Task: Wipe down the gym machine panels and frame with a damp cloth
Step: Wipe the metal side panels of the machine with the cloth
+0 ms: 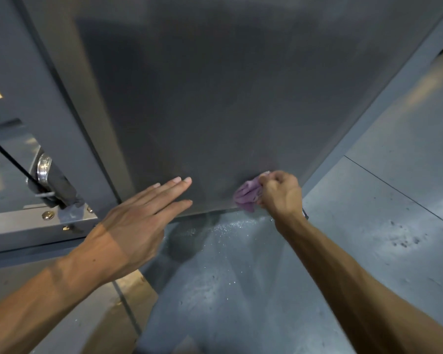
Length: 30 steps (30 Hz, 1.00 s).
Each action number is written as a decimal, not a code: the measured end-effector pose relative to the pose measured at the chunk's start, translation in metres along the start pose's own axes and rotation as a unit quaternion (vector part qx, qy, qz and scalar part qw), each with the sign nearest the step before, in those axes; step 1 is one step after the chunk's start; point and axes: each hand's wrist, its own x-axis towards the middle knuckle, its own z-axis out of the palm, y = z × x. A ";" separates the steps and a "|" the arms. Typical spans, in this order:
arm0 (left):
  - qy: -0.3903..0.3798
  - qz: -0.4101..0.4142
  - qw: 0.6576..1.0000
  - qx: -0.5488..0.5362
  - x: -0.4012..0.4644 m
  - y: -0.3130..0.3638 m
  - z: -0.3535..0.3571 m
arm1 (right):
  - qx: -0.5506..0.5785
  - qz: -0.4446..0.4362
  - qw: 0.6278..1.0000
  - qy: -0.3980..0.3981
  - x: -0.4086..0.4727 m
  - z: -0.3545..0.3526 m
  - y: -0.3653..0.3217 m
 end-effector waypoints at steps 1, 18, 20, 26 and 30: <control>-0.003 0.008 1.000 0.008 0.002 -0.001 -0.001 | 0.006 -0.013 1.000 -0.015 0.002 -0.010 -0.009; -0.088 0.080 0.990 0.080 0.025 0.003 -0.009 | 0.302 0.221 0.917 -0.137 -0.013 0.049 0.036; -0.078 0.059 0.993 0.062 0.024 0.006 -0.001 | 0.312 0.252 0.908 -0.120 -0.009 0.057 0.040; -0.052 0.032 0.997 0.044 0.027 0.006 0.003 | 0.278 0.273 0.920 -0.042 0.020 0.024 0.036; -0.055 0.034 0.997 0.043 0.026 0.005 0.003 | 0.189 0.244 0.947 0.082 0.048 -0.005 0.058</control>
